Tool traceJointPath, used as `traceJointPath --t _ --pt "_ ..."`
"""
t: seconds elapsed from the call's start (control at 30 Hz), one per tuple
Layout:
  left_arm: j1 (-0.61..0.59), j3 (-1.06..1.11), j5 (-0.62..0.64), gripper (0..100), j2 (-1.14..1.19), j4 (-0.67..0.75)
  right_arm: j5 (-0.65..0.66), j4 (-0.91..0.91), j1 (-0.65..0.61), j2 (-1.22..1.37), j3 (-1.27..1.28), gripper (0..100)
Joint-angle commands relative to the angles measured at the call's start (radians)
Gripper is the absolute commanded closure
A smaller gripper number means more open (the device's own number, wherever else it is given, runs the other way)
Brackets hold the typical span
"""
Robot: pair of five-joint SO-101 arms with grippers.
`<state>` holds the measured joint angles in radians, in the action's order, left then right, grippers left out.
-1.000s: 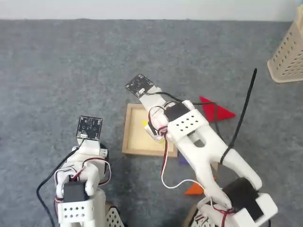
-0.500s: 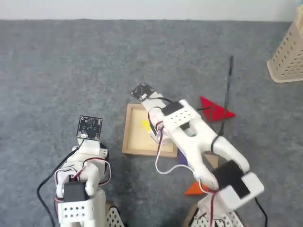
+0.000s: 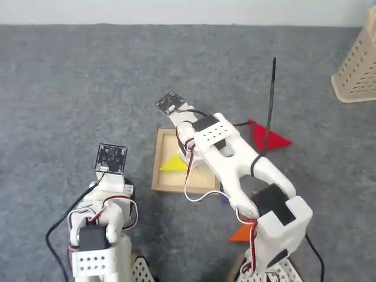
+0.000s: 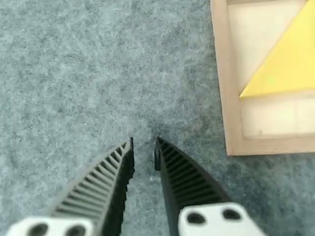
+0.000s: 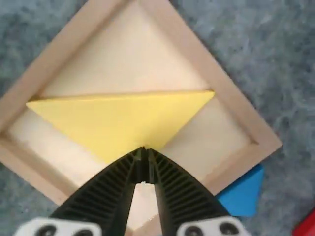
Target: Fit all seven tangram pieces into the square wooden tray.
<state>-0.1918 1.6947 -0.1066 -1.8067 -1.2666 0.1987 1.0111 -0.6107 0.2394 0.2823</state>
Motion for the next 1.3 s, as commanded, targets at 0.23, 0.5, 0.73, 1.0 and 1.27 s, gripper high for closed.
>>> traceJointPath --t 0.23,0.5,0.73,1.0,1.27 --pt "0.003 -0.008 0.008 93 -0.021 0.0 -0.06 -0.216 0.005 -0.05 -0.037 99.1" --pt "0.003 -0.008 0.008 93 -0.021 0.0 -0.078 -0.199 0.107 0.047 -0.034 99.1" --pt "0.003 -0.008 0.008 93 -0.021 0.0 -0.173 -0.14 0.174 0.047 -0.04 99.2" --pt "0.003 -0.008 0.008 93 -0.021 0.0 -0.219 -0.094 0.162 -0.07 -0.035 99.2" --pt "0.003 -0.008 0.008 93 -0.021 0.0 -0.117 -0.124 -0.013 -0.171 -0.035 89.0"
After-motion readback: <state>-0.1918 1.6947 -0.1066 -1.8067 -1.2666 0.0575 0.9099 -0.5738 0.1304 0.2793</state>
